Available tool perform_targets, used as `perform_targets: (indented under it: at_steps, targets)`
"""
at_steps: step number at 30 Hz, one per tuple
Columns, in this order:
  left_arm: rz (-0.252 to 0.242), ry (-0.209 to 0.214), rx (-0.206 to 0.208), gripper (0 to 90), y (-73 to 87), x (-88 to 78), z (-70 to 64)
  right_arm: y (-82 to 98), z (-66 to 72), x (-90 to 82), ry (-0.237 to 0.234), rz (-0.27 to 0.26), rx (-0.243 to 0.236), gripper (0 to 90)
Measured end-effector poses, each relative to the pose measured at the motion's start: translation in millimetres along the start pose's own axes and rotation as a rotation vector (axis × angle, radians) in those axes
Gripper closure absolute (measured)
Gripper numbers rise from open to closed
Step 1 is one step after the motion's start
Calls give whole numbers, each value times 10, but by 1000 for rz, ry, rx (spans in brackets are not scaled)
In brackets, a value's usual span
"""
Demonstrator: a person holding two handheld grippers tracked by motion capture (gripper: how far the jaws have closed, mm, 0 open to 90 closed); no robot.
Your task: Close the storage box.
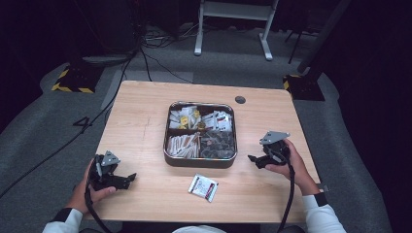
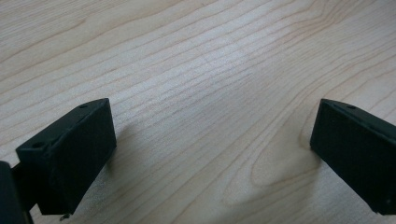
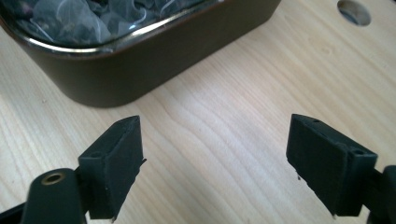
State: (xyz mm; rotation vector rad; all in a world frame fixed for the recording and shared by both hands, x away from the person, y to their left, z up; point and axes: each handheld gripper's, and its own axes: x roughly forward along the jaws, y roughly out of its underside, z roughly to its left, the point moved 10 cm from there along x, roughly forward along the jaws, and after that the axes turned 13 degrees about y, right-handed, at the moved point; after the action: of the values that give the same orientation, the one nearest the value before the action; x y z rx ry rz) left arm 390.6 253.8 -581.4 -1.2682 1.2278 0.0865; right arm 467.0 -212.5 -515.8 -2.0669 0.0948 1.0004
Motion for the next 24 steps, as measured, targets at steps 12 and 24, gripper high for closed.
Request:
perform_targets:
  at_steps: [12, 24]
  targets:
    - [-1, -1, -1, 5, 0, 0, 0, 227, -59, -17, 18, 24, 15, 191]
    - [-1, -1, 0, 5, 0, 0, 0, 431, -92, -43, 29, 25, 32, 190]
